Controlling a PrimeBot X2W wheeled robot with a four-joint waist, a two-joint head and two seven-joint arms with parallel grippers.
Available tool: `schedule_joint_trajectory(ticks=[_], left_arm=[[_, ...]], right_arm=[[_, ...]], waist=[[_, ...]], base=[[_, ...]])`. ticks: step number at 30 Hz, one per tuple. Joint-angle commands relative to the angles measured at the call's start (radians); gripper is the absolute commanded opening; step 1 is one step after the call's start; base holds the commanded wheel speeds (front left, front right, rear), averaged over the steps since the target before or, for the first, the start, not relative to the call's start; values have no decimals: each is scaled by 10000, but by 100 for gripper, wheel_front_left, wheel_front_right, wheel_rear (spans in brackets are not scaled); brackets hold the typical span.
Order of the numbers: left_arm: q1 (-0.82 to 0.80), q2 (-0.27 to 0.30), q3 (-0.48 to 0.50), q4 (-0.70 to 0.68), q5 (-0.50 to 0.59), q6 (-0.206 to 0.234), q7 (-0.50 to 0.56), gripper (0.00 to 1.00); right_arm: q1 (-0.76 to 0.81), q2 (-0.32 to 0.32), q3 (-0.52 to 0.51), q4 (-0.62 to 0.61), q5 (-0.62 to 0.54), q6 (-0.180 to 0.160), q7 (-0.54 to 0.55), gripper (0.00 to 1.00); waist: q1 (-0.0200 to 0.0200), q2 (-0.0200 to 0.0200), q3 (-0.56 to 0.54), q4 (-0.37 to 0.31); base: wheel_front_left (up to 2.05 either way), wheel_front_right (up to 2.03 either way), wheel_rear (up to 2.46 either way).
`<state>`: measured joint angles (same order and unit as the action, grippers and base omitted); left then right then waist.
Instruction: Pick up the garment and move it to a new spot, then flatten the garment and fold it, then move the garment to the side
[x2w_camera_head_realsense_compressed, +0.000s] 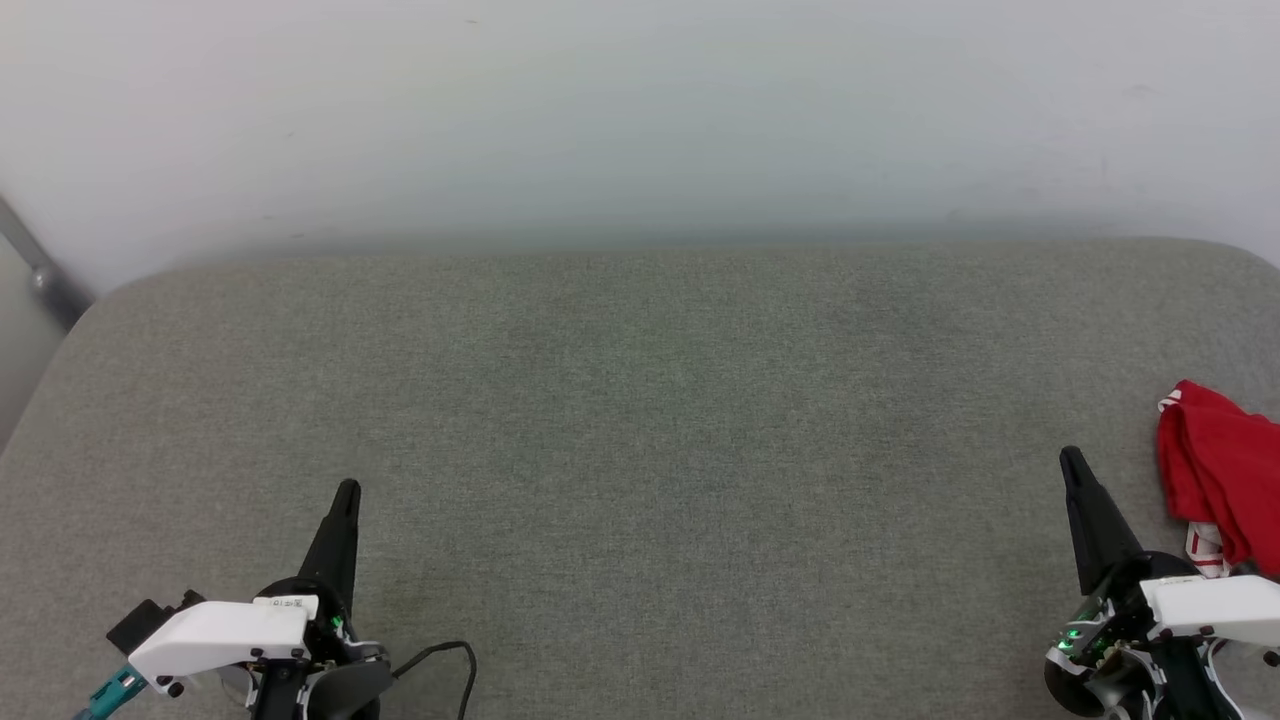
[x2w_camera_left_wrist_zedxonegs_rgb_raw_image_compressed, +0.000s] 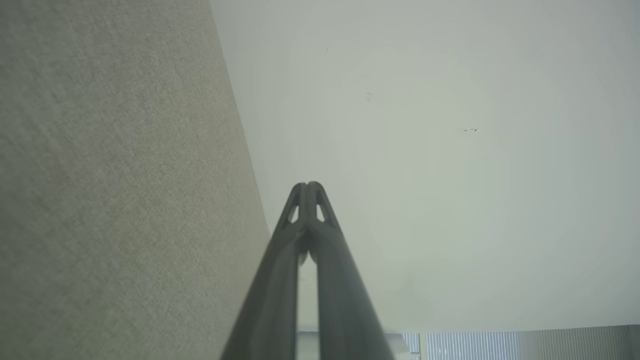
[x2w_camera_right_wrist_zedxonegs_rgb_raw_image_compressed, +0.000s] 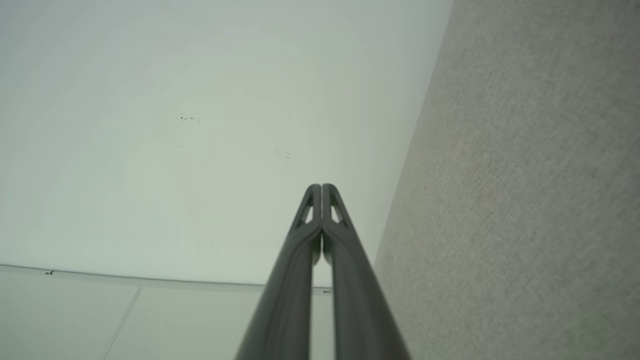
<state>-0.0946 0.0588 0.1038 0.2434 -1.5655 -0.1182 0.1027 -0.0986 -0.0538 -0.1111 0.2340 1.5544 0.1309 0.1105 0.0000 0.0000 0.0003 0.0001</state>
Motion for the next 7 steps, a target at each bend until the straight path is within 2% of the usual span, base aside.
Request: schedule_joint_trajectory(ticks=[1,7], left_arm=[[-169,-30,61,8,-158,-83,54,0],[-192,-115,159,32,-500,-163,158,0]], right_arm=[[-101,51,-19,56,216,-3,28,0],[-155,59,-42,139,615,-3,52,0]], waist=[[0,0,5,0],[0,0,27,0]], base=[[0,0,0],[0,0,0]])
